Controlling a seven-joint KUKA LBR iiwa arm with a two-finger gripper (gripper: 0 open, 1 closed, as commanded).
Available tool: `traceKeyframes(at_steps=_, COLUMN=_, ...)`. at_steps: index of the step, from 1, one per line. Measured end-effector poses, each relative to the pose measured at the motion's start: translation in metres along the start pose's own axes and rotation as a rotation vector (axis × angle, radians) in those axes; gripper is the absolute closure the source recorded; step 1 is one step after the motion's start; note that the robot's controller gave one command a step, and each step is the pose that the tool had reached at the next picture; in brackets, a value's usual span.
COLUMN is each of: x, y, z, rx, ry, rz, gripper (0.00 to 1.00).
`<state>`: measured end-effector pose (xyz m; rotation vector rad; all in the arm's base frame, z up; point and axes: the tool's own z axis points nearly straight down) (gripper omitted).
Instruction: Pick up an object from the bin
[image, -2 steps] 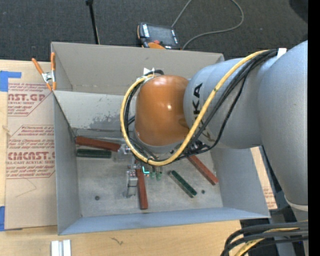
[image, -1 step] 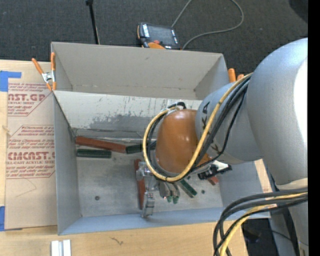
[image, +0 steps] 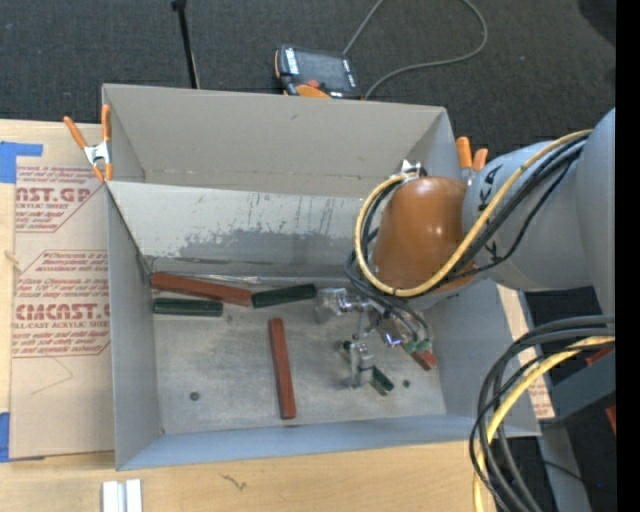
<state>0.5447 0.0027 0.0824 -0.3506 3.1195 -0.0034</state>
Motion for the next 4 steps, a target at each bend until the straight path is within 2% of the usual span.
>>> traceKeyframes(at_steps=1, x=0.005, y=0.011, z=0.011, rx=-0.004, ry=0.002, rz=-0.140, gripper=0.00)
traceKeyframes(at_steps=2, x=0.020, y=-0.068, z=0.013, rx=0.000, ry=0.001, rz=-0.248, gripper=0.00)
traceKeyframes(at_steps=3, x=0.019, y=-0.063, z=0.013, rx=-0.004, ry=0.001, rz=-0.252, gripper=1.00)
traceKeyframes(at_steps=4, x=0.011, y=-0.034, z=-0.139, rx=0.001, ry=-0.008, rz=-0.261, gripper=1.00)
